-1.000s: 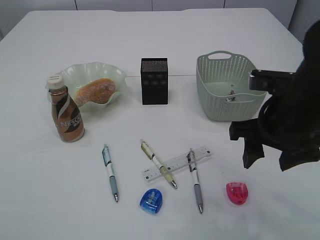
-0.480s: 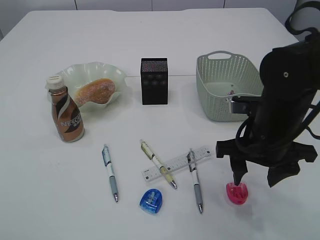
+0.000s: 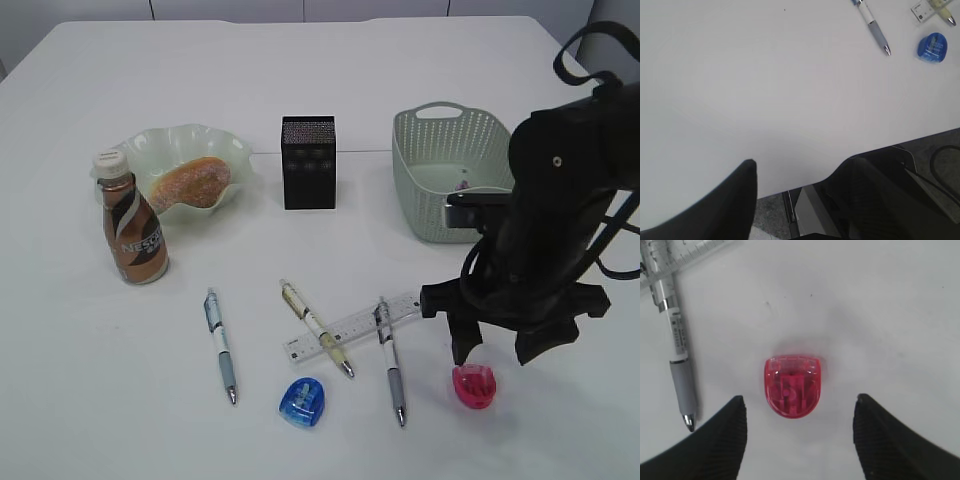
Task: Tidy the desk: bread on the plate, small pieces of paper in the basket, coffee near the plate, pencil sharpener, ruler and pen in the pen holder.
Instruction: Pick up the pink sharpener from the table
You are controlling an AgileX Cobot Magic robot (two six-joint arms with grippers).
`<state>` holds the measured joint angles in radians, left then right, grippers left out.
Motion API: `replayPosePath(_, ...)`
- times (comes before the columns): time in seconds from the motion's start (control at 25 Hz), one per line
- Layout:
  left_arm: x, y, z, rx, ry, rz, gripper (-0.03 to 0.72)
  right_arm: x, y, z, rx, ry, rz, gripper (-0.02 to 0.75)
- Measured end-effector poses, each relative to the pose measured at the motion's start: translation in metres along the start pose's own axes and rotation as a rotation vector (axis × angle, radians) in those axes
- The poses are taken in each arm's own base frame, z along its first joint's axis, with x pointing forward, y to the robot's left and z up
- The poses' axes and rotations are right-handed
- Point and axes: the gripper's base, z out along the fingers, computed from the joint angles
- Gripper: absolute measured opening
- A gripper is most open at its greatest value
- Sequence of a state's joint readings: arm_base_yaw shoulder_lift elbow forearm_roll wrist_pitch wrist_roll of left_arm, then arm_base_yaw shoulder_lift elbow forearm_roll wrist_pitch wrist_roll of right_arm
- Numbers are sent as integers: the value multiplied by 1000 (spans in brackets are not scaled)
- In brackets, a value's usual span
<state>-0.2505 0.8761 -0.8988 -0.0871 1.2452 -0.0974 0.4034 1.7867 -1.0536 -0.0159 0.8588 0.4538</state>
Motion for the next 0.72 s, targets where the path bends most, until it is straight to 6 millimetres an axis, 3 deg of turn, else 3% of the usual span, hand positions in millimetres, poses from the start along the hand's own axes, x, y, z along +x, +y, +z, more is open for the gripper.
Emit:
replayPosePath(0.24,0,-1,0,7,1,-2,434,-1,1,20,24,53,-42,519)
replayPosePath(0.72,0,-1,0,14,1,-16,434,-2,4,36,5,88,-57,519)
